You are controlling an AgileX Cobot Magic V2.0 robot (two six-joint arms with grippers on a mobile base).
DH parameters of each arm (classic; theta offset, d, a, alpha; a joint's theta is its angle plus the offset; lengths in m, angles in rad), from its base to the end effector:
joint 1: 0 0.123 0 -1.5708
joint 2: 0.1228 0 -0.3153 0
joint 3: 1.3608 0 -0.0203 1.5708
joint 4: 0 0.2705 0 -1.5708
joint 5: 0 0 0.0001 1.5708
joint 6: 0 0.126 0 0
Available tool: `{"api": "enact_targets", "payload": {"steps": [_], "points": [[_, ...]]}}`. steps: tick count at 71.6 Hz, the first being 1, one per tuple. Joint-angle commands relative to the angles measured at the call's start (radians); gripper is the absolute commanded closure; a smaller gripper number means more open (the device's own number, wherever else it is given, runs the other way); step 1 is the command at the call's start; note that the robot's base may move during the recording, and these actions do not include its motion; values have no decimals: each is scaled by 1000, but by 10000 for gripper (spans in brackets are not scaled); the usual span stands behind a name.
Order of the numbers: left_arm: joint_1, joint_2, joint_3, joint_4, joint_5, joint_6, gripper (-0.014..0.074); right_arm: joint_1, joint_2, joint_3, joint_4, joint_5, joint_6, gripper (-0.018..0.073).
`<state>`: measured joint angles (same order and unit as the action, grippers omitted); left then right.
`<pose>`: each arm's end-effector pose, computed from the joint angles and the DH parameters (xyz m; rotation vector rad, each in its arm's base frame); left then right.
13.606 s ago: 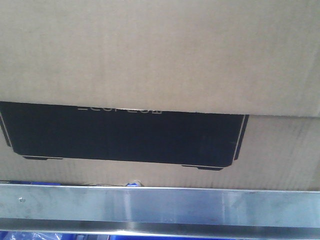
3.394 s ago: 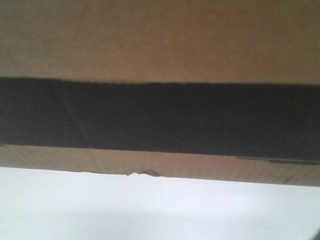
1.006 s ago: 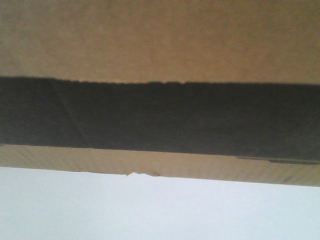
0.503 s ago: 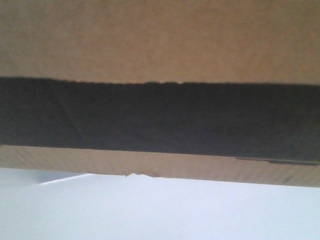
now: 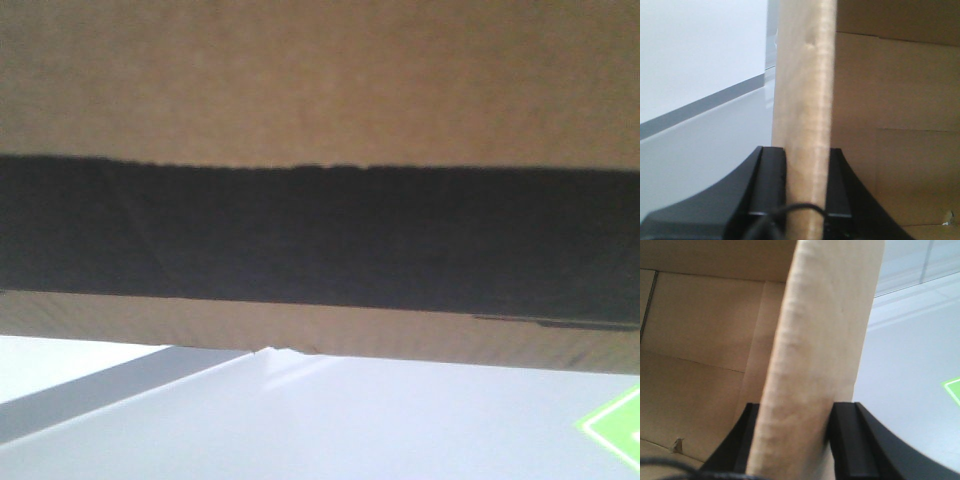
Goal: Grab box from left shelf to table start
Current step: 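Carry the box with both grippers while driving to the white table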
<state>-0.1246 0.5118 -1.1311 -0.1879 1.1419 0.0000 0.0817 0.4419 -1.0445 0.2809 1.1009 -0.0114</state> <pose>0.0485 -0.0277 0.4493 0.1558 1.9994 -0.3011 0.0394 0.0345 0.4325 -0.1282 1.9674 0.3763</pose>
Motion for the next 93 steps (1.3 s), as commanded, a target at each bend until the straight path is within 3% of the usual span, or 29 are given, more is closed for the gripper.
{"api": "enact_targets", "payload": {"steps": [1,93], "points": [[-8,5,-37,-220,-152,-25,692,5,12,-31,149,-122,-20,501],[-8,5,-37,-220,-152,-25,692,5,12,-31,149,-121,-20,501]]}}
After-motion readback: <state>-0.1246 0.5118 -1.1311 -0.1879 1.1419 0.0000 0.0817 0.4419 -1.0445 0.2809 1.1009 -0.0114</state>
